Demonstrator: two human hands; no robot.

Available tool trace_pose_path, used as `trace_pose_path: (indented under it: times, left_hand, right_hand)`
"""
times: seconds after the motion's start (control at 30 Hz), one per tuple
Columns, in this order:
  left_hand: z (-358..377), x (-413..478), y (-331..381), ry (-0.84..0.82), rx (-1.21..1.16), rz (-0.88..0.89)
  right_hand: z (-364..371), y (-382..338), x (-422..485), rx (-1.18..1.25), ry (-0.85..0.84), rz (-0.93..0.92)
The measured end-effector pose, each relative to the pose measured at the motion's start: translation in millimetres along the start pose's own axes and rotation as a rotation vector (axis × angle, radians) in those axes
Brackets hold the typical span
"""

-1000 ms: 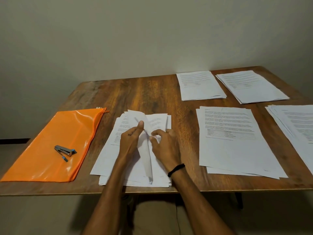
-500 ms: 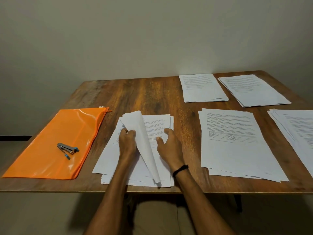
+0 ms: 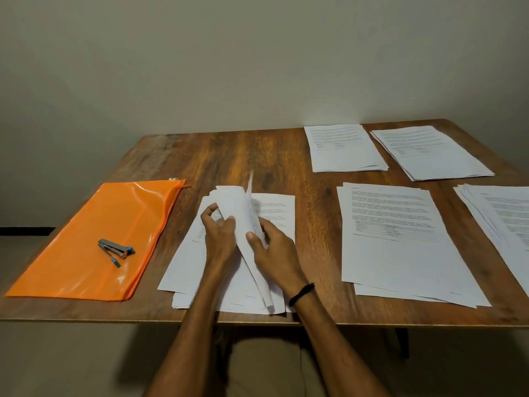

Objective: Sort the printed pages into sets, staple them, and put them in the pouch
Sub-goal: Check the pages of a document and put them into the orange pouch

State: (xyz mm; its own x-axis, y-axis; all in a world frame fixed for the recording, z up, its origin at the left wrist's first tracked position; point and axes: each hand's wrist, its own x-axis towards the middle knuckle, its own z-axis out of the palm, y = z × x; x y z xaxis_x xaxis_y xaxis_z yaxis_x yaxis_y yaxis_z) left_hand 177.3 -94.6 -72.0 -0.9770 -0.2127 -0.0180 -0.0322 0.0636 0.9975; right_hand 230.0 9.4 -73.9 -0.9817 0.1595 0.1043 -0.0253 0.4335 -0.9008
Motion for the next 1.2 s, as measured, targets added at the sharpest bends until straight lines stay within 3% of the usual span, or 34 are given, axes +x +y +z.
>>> trace_pose_path:
  times: [0.13, 0.2, 0.3, 0.33, 0.4, 0.5, 0.63, 0.73, 0.87, 0.93, 1.03, 1.1, 1.2]
  left_hand:
    - [-2, -1, 0, -0.026, -0.099, 0.038]
    - [-2, 0, -2, -0.063, -0.123, 0.045]
    - [-6, 5, -8, -0.072, -0.182, 0.008]
    - [-7, 6, -9, -0.058, -0.218, -0.001]
    - [-8, 6, -7, -0.032, -0.295, -0.013]
    - [-8, 7, -9, -0.024, -0.34, -0.001]
    - [-7, 6, -9, -0.048, -0.311, 0.061]
    - [-5, 1, -5, -0.087, -0.251, 0.106]
    - [-4, 4, -9, -0.097, -0.152, 0.085]
    - [-4, 4, -9, -0.109, -0.11, 0.095]
    - [-3, 1, -6, -0.107, -0.048, 0.101]
    - [-3, 3, -8, -0.1, -0.022, 0.088]
    - [-3, 4, -11, -0.082, -0.062, 0.021]
  right_hand:
    - [-2, -1, 2, -0.246, -0.155, 0.019]
    - [-3, -2, 1, -0.215, -0.217, 0.003]
    - [-4, 6, 3, 0.076, 0.003, 0.074]
    - [-7, 11, 5, 0.025, 0.11, 0.097]
    - [-15, 21, 8, -0.342, 0.274, 0.164]
    - [-21, 25, 9, -0.594, 0.265, 0.248]
    - [-18, 24, 16, -0.391, 0.276, 0.234]
    - [-15, 20, 16, -0.26, 0.364, 0.139]
    - [-8, 9, 9, -0.217, 0.353, 0.005]
    - [-3, 7, 6, -0.217, 0.297, -0.072]
    - [-1, 2, 2, -0.109, 0.075, -0.167]
    - [-1, 2, 0, -0.016, -0.013, -0.161]
    - [-4, 7, 1, -0.026, 0.154, -0.029]
